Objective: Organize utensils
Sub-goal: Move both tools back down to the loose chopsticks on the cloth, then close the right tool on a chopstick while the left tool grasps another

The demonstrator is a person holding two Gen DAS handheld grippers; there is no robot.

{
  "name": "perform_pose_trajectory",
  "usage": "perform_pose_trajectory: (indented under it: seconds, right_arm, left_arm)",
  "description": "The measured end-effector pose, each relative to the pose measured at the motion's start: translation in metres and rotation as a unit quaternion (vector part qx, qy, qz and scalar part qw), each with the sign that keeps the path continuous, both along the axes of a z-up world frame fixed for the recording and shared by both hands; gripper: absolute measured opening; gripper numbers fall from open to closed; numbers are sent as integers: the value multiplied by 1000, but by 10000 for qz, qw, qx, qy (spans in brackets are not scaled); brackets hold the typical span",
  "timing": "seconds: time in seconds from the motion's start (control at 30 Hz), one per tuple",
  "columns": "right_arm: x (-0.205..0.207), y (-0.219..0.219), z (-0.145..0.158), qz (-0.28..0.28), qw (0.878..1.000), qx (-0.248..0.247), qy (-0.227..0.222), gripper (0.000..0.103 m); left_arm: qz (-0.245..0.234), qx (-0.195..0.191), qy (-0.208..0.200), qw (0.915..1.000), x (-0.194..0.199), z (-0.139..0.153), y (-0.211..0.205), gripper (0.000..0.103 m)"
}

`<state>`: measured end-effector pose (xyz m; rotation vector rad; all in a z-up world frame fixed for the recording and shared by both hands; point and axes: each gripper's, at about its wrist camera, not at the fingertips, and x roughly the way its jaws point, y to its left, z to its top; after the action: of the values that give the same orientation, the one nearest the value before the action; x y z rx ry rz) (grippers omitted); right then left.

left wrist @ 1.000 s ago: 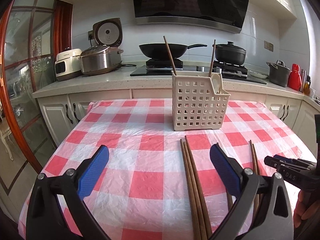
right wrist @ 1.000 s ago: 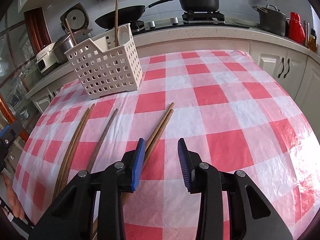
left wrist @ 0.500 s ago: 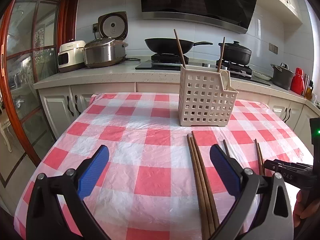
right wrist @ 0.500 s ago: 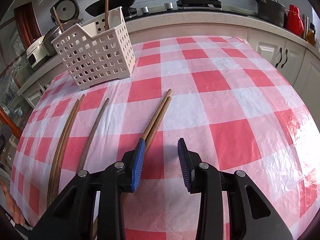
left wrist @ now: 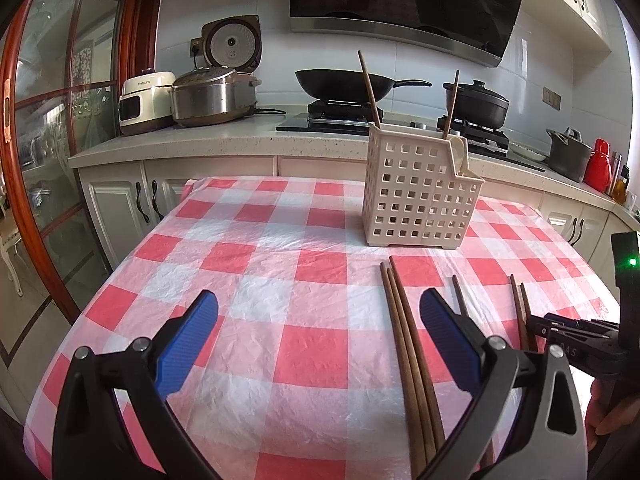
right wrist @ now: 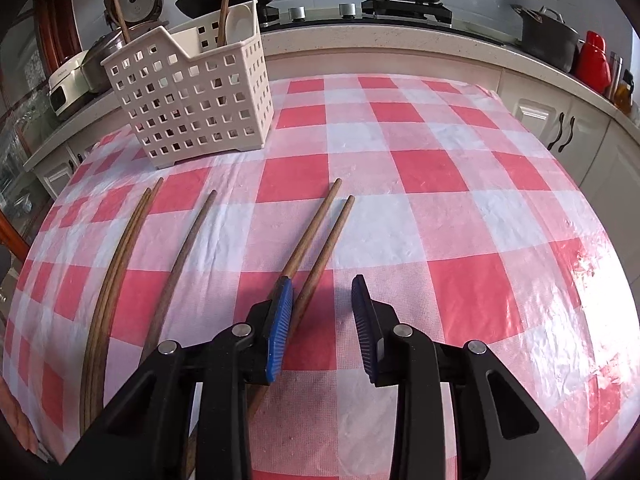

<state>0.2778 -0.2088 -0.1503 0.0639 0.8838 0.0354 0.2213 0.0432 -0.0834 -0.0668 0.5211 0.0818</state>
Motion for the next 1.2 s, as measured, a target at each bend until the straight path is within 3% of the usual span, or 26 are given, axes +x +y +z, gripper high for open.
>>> perform_pose_trajectory:
  seconds: [0.3, 0.4, 0.7, 0.83, 1.2]
  right_arm:
    - [17, 5, -1, 49, 9995, -324, 19, 20]
    - [17, 9, -1, 112, 9993, -362, 11, 12]
    - [10, -3, -1, 154, 9999, -7, 14, 6]
    - [11, -5, -1, 170, 9998, 87, 11, 7]
    - [10, -11, -2, 194, 9992, 352, 10, 7]
  left_arm:
    - [50, -66, 12, 10000, 1, -2, 5, 98]
    - [5, -98, 75, 9999, 3, -4, 5, 98]
    - [-291, -53, 374, 9989, 20, -10, -8, 97]
    - [-470, 12, 742, 9961, 45, -17, -20, 82]
    - [-506, -13, 1456, 9881, 95, -47, -35, 59]
